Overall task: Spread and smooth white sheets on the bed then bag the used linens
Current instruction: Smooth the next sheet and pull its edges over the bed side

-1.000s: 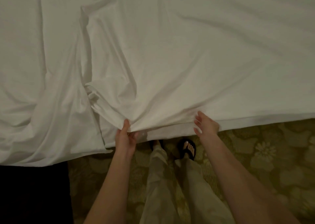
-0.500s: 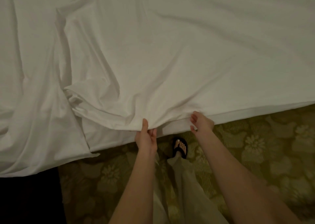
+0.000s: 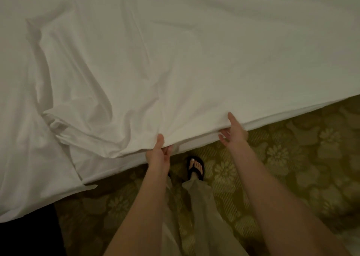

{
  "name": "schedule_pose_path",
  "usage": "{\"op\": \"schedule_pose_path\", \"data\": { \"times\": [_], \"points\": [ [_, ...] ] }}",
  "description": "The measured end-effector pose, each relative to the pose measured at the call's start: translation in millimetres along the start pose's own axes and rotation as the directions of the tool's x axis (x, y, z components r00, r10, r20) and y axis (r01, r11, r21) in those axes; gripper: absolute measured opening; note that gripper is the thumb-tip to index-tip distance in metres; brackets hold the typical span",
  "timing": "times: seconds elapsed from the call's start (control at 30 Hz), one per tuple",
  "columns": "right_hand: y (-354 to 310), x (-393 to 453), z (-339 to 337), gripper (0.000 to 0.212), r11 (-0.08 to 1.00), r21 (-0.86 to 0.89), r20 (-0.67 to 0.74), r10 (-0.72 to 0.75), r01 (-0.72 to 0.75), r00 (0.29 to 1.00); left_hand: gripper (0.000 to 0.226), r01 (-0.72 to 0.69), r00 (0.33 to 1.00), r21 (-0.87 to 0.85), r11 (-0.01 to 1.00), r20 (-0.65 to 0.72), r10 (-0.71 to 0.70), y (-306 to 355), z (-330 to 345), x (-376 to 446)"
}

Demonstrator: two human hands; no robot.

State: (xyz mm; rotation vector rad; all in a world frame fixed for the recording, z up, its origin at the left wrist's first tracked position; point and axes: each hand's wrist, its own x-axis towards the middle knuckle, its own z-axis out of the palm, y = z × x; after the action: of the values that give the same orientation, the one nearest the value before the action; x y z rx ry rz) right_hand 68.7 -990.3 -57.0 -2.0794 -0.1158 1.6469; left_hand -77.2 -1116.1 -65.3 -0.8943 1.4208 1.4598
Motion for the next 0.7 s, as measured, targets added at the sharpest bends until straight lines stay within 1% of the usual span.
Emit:
{"op": "schedule_pose_path", "data": {
  "times": [0.07,0.13,0.2,0.23,0.27,0.33,0.4,0.43,0.47,0.53,0.6,0.63,0.7],
  "points": [
    [-12,3,5,0.053,0.997,0.071,0.032,-0.026,0.024,0.999,0.018,0.024,0.999,0.003,1.000,0.030,-0.024,8,-1,5],
    [-30,5,11,0.057,0.982,0.177,0.062,-0.085,0.073,0.994,0.013,0.025,0.996,-0.060,0.998,0.083,-0.020,14,6,4],
    [-46,8,11,0.052,0.951,0.285,0.101,-0.153,0.119,0.983,0.010,0.026,0.993,-0.129,0.991,0.121,-0.011,15,12,-2],
    [-48,10,6,0.046,0.942,0.309,0.109,-0.168,0.127,0.980,0.009,0.028,0.993,-0.126,0.992,0.120,-0.013,13,12,-5],
    [-43,13,-1,0.039,0.945,0.305,0.107,-0.153,0.114,0.983,0.008,0.026,0.994,-0.103,0.994,0.111,-0.014,9,8,-7],
    [-22,20,-19,0.034,0.963,0.268,0.120,-0.047,0.013,0.992,0.008,0.004,0.997,-0.060,0.998,0.071,0.000,3,-2,-7],
    [-4,27,-30,0.034,0.963,0.257,0.145,0.051,-0.087,0.988,0.008,-0.028,0.999,-0.048,0.998,0.044,0.031,4,-7,-1],
    [-3,30,-31,0.036,0.958,0.271,0.149,0.058,-0.097,0.987,0.009,-0.035,0.998,-0.050,0.998,0.043,0.038,9,-5,3],
    [-8,32,-29,0.037,0.951,0.296,0.157,0.039,-0.085,0.987,0.010,-0.034,0.998,-0.065,0.997,0.054,0.037,15,0,4],
    [-29,34,-24,0.041,0.924,0.379,0.192,-0.028,-0.047,0.981,0.016,-0.027,0.996,-0.150,0.988,0.081,0.039,27,9,1],
    [-49,37,-25,0.044,0.898,0.441,0.176,-0.106,0.018,0.979,0.020,-0.039,0.995,-0.207,0.978,0.083,0.058,31,11,-7],
    [-53,38,-28,0.042,0.895,0.443,0.148,-0.129,0.051,0.980,0.019,-0.035,0.996,-0.198,0.980,0.078,0.051,29,6,-10],
    [-47,37,-34,0.034,0.915,0.398,0.095,-0.108,0.062,0.990,0.014,-0.035,0.998,-0.158,0.987,0.055,0.044,21,-5,-15]
  ]
}}
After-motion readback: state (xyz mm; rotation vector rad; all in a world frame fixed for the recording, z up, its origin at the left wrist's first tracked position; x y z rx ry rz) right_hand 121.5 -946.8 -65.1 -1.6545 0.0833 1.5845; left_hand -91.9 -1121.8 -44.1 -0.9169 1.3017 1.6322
